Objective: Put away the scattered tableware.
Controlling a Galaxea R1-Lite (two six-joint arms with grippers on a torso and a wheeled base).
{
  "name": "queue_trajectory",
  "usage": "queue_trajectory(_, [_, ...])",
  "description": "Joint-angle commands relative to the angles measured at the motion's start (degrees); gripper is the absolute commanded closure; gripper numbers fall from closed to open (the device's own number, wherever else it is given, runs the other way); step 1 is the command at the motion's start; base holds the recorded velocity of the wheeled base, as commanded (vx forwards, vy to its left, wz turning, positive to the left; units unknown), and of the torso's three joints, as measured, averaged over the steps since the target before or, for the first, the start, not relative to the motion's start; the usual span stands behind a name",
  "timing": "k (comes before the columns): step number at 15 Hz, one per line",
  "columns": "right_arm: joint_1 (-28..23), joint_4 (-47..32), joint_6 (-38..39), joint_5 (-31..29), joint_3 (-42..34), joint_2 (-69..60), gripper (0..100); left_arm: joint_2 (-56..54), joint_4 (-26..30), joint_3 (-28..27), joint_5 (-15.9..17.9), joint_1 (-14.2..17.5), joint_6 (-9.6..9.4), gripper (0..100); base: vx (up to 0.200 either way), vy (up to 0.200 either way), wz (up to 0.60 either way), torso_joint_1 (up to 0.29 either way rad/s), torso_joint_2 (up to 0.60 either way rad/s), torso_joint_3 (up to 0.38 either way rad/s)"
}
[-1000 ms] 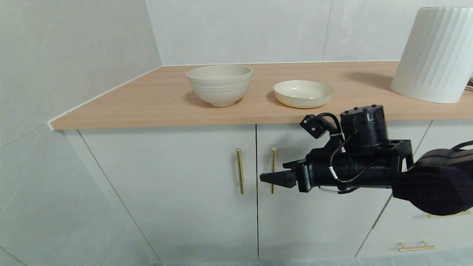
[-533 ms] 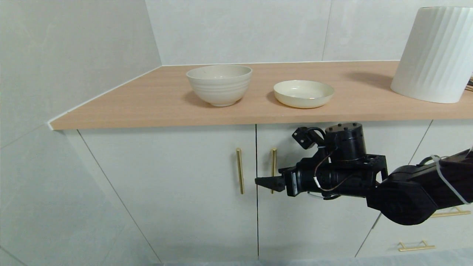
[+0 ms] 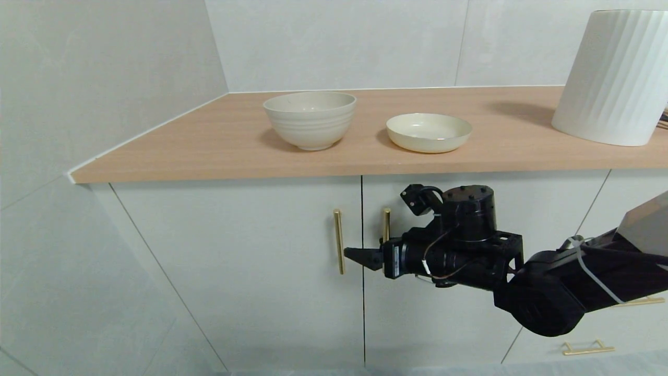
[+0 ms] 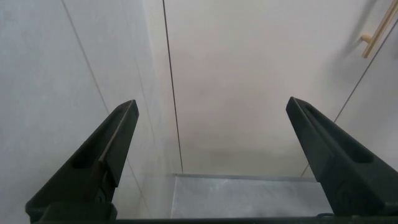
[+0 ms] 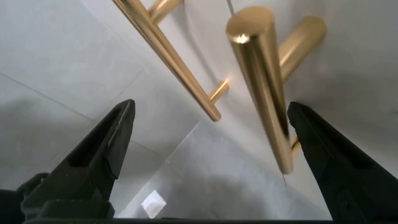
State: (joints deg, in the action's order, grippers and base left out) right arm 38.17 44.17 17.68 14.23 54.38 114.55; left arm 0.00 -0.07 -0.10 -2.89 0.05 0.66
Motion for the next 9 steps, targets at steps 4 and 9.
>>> queue_trajectory(4, [0.15, 0.04, 0.25, 4.05, -3.05, -2.41, 0, 0.0, -0.01, 0.01, -0.01, 0.04, 0.04, 0, 0.0, 0.0, 0.0, 0.0, 0.0, 0.0])
queue_trajectory(9, [0.68, 0.04, 0.34, 7.48, -5.25, -3.29, 0, 0.0, -0.01, 0.01, -0.01, -0.05, 0.04, 0, 0.0, 0.0, 0.0, 0.0, 0.0, 0.0])
